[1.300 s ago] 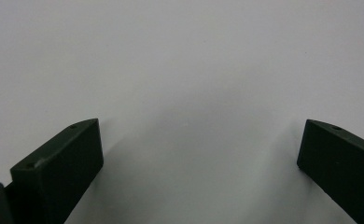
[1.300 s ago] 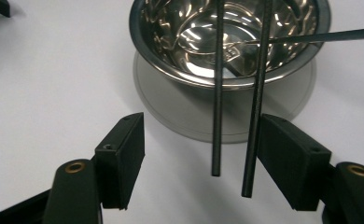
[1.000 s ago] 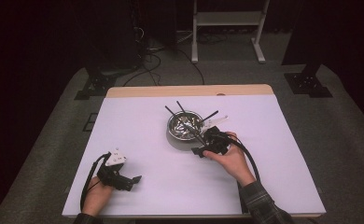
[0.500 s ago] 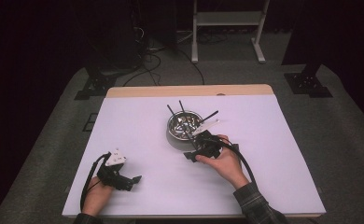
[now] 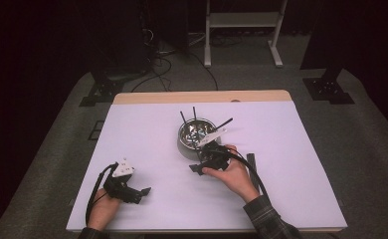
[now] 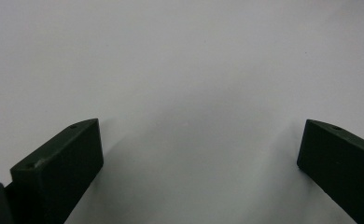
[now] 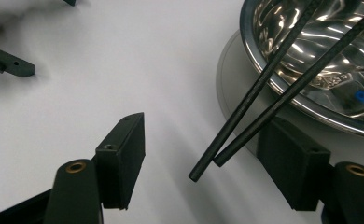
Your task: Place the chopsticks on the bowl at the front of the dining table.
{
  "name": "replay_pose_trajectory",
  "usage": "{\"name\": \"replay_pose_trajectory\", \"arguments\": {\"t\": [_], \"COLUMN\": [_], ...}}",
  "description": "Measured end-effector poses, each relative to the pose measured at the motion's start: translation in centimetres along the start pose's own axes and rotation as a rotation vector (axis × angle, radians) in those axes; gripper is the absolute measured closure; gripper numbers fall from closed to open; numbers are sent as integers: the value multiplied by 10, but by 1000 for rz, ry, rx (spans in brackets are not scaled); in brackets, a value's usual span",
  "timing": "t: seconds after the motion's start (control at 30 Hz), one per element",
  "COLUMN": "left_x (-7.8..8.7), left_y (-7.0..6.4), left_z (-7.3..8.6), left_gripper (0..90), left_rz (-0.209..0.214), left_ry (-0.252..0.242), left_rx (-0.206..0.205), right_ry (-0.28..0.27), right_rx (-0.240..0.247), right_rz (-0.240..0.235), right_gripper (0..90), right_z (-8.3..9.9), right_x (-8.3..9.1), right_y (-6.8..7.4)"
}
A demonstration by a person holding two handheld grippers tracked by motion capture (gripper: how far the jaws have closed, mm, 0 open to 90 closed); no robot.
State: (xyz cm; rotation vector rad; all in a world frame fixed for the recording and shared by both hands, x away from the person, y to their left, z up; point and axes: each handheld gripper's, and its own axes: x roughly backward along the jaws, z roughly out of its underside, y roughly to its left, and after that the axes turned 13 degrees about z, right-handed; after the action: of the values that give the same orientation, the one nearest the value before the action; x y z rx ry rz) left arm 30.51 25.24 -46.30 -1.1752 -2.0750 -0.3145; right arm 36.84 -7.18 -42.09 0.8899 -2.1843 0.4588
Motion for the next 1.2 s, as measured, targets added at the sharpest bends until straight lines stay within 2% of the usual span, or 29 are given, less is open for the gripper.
{"name": "replay_pose_trajectory", "arguments": {"t": [0.17,0.33,0.63,1.0,1.2], "left_x": [0,0,0,0,0], "left_y": [0,0,0,0,0], "left_z": [0,0,0,0,0], "left_gripper": [0,0,0,0,0], "left_rz": [0,-1,0,1,0], "left_ry": [0,-2,2,1,0], "left_rx": [0,0,-1,1,-1], "right_ry": [-6,-25,-52,-60,-62], "right_rx": [2,-20,-37,-62,-92], "right_rz": [8,21,55,95,139], "right_gripper": [316,316,314,281,239], "right_z": [-2,-7,-25,-56,-73], "right_x": [2,9,19,13,6], "right_y": [-1,-7,-17,-30,-39]}}
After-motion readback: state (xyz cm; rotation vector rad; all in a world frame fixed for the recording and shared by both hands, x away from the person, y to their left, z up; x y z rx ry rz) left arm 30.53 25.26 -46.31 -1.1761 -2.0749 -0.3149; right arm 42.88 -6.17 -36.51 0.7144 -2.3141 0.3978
